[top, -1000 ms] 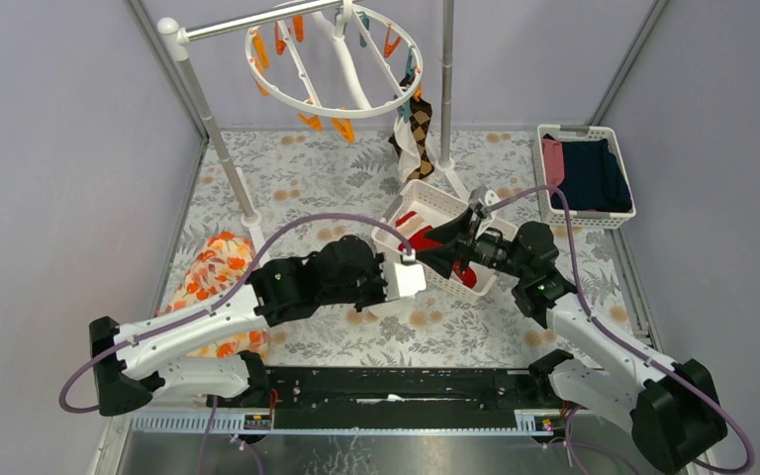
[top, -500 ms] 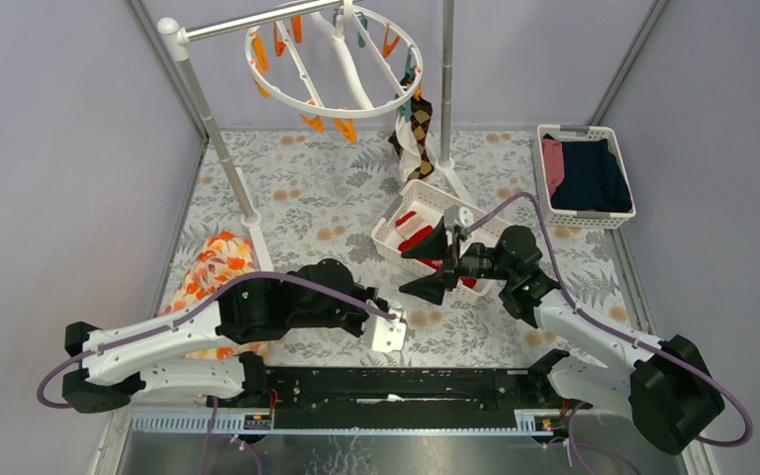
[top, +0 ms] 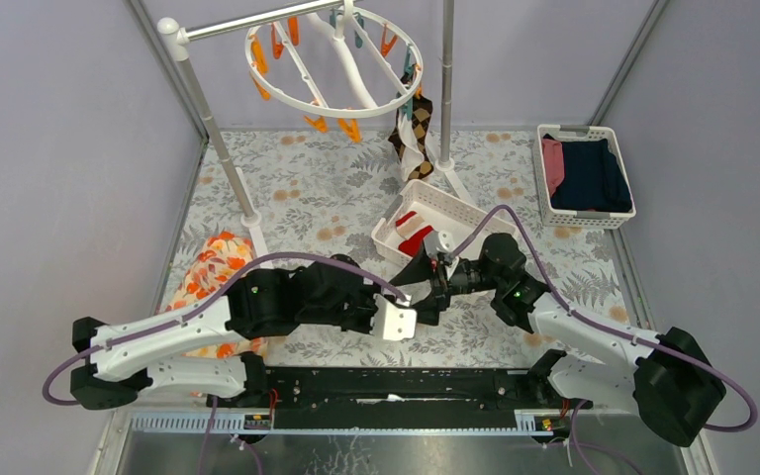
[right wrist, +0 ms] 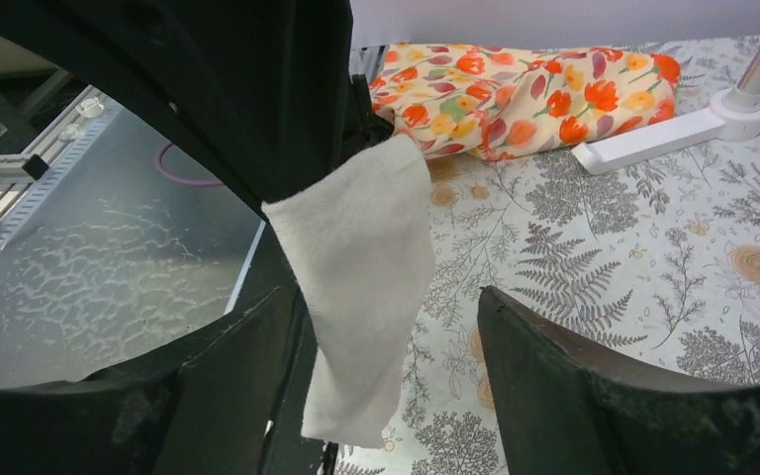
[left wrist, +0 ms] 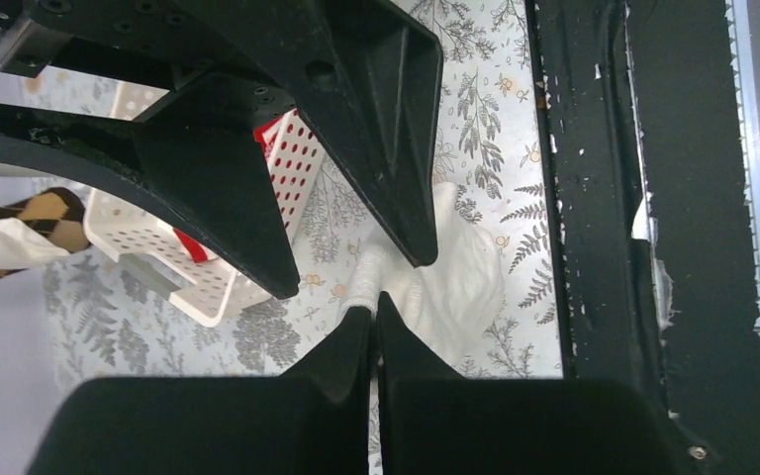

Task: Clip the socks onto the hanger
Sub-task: Pick up the sock from the bin.

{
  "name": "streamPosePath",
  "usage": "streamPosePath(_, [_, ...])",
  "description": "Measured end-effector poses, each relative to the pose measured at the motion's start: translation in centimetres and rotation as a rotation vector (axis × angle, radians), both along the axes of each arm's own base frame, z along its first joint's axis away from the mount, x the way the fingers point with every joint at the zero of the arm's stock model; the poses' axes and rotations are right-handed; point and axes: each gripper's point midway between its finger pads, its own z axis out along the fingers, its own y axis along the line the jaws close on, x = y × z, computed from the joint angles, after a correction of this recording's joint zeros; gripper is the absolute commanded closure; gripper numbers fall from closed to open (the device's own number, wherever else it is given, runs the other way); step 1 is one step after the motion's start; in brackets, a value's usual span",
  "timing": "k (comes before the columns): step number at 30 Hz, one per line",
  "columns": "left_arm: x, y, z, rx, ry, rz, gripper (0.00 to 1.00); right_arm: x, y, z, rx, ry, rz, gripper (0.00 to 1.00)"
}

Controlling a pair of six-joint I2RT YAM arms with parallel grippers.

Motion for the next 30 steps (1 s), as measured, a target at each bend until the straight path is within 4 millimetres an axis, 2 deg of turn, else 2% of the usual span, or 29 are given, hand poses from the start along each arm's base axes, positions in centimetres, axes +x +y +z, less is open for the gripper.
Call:
streamPosePath(5, [0.7,0.1,-0.3,-0.010,0.066,0.086,1.00,0.1,0.1,-0.4,-0.018,-0.004,-0.019,0.48])
streamPosePath(9, [1.7,0.2,0.5,-0.065,0.092,0.153,1.00,0.4,0.1,-0.5,-0.031,-0.022,-0.040,0.71])
streamPosePath(11, [2.1,0.2,1.1,-0.099,0.100,0.179,1.00,0.5,0.1,-0.5,-0.031,-0.031,-0.041,0.87])
streamPosePath(12, [2.3,0.2,1.4,-0.121,0.104,0.192,0.98,0.5,0.1,-0.5,-0.030,-0.035,-0.040,0.95])
streamPosePath(13, [2.5,0.1,1.7,-0.139,0.110,0.203,0.89,0.4,0.1,-0.4,-0.030,-0.037,-0.038,1.00])
streamPosePath(15, [2.9,0.0,1.9,-0.180,0.129,0.241,0.73,0.4,0.2,-0.5,-0.031,-0.035,-0.038,1.00])
streamPosePath(17, [3.3,-0.1,1.8,-0.216,0.150,0.287,0.42,0.7,0.2,-0.5,-0.040,-0.036,-0.055,1.00])
streamPosePath(18, [3.6,0.0,1.6,-0.241,0.170,0.328,0.30,1.0,0.1,-0.6,-0.050,-0.039,-0.079,1.00])
streamPosePath(19, [3.9,0.2,1.4,-0.262,0.185,0.368,0.25,1.4,0.0,-0.6,-0.061,-0.046,-0.104,1.00])
streamPosePath(22, [5.0,1.1,1.4,-0.381,0.264,0.528,0.15,2.7,-0.6,-0.4,-0.084,-0.081,-0.199,1.00])
streamPosePath(30, [6.8,4.7,4.2,-0.878,0.578,0.815,0.14,6.4,-3.3,1.8,-0.068,-0.280,-0.475,1.00])
